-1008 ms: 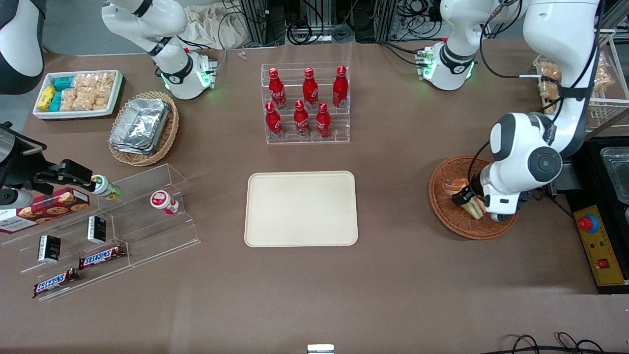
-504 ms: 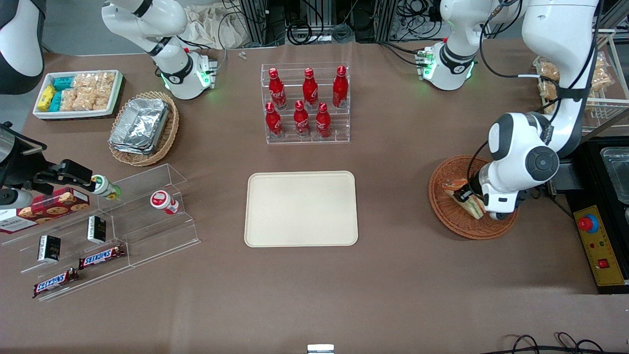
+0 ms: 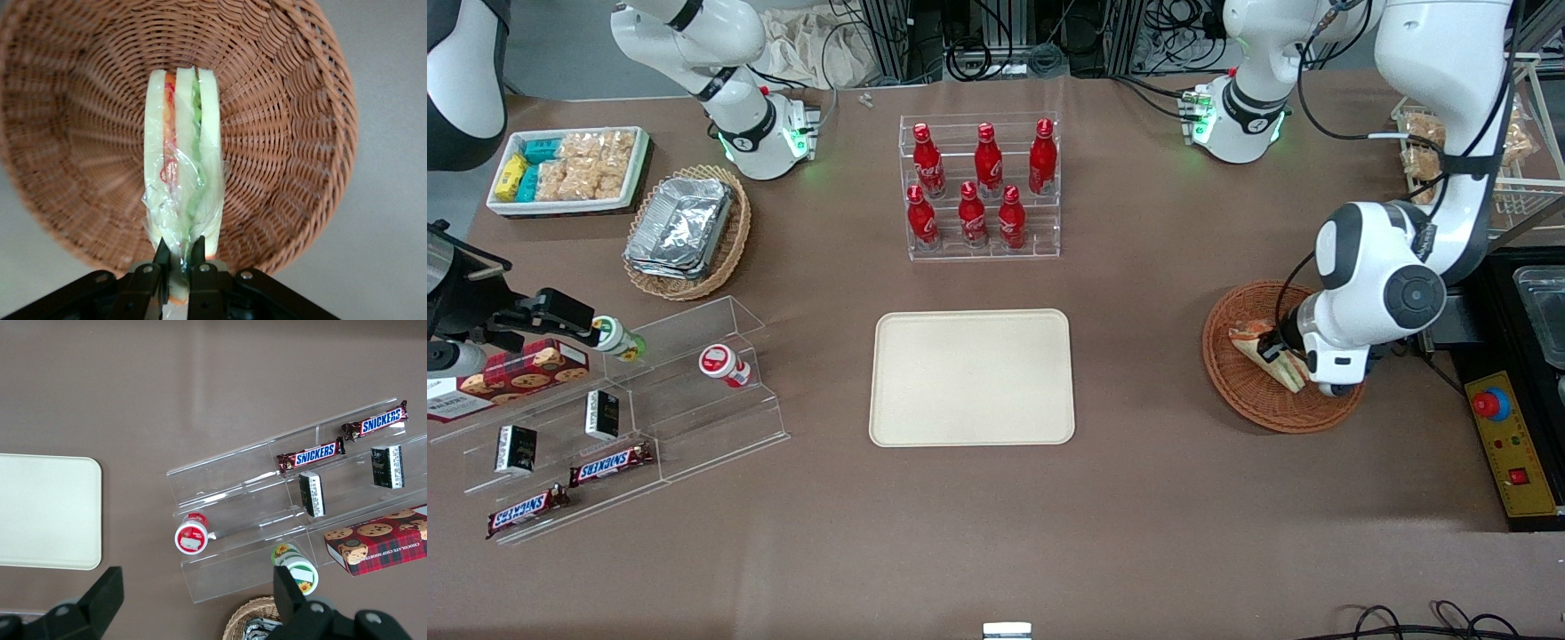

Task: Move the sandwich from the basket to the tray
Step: 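Close the left gripper on the sandwich and lift it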

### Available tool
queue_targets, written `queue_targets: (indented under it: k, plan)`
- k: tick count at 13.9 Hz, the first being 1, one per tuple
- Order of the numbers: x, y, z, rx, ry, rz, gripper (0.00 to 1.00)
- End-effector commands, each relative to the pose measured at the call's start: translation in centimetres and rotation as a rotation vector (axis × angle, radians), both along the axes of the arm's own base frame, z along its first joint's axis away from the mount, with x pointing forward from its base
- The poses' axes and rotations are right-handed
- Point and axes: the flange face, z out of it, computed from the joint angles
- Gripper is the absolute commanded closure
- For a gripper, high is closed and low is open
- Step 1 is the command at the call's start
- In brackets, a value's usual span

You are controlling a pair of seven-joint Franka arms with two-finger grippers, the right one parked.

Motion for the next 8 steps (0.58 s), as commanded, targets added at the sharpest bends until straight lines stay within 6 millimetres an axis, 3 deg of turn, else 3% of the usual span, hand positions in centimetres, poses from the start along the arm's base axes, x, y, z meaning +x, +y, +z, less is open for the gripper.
queue_targets:
  k: [1,8]
  plan:
    - [1.8,-0.4,6.5,0.018,0.034,0.007,1.0]
    - [3.8,-1.7,17.5,-0.008,0.03,-0.071,1.0]
